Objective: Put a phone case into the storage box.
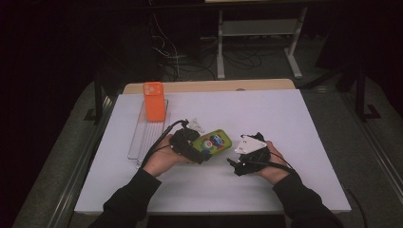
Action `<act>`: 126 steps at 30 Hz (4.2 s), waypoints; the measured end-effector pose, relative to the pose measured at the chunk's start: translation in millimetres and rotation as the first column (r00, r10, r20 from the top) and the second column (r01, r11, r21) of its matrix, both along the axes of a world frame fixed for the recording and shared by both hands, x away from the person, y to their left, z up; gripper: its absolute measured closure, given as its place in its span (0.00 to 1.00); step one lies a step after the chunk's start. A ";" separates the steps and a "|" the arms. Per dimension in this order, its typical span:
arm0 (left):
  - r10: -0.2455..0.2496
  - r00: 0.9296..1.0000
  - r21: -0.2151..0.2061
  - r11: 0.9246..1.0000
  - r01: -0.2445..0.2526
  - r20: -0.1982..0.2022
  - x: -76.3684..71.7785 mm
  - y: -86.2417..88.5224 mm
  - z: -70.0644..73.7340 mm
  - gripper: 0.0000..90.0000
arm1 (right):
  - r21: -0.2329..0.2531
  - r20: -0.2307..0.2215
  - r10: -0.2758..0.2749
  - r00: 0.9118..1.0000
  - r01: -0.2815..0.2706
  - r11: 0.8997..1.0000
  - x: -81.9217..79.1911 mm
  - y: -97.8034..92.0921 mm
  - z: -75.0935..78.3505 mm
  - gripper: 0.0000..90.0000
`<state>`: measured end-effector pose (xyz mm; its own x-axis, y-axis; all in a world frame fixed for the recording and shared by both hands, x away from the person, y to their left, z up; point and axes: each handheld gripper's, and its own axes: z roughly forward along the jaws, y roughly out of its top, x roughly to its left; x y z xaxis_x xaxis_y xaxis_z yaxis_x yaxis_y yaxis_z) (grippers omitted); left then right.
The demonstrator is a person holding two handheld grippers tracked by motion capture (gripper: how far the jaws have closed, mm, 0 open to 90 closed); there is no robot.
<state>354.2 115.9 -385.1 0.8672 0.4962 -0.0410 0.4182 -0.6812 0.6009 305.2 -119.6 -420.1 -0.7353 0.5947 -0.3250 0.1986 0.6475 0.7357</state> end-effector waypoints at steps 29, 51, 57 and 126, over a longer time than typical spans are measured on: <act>-0.006 1.000 -0.023 1.000 0.006 -0.025 -3.5 -4.0 -3.5 0.17 | -0.364 0.398 0.183 0.899 -0.028 0.931 -19.5 17.8 -5.5 0.10; -0.032 0.999 -0.006 0.999 0.032 -0.031 -3.3 -4.7 -3.1 0.17 | -0.552 0.568 0.339 0.750 0.042 0.833 -29.9 36.2 -15.3 0.10; -0.029 0.999 -0.012 1.000 0.029 -0.032 -3.1 -4.3 -3.2 0.17 | -0.583 0.596 0.366 0.715 0.072 0.809 -29.7 45.0 -20.9 0.17; 0.001 1.000 -0.099 0.995 0.002 0.029 -1.2 24.6 13.1 0.02 | -0.405 0.507 0.182 0.842 0.046 0.913 -13.3 34.5 -18.4 0.84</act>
<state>353.0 140.6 -372.0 0.8691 0.4904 -0.0649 0.3993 -0.6180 0.6772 291.9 -85.1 -438.5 -0.4174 0.2906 -0.8610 -0.1980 0.8956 0.3983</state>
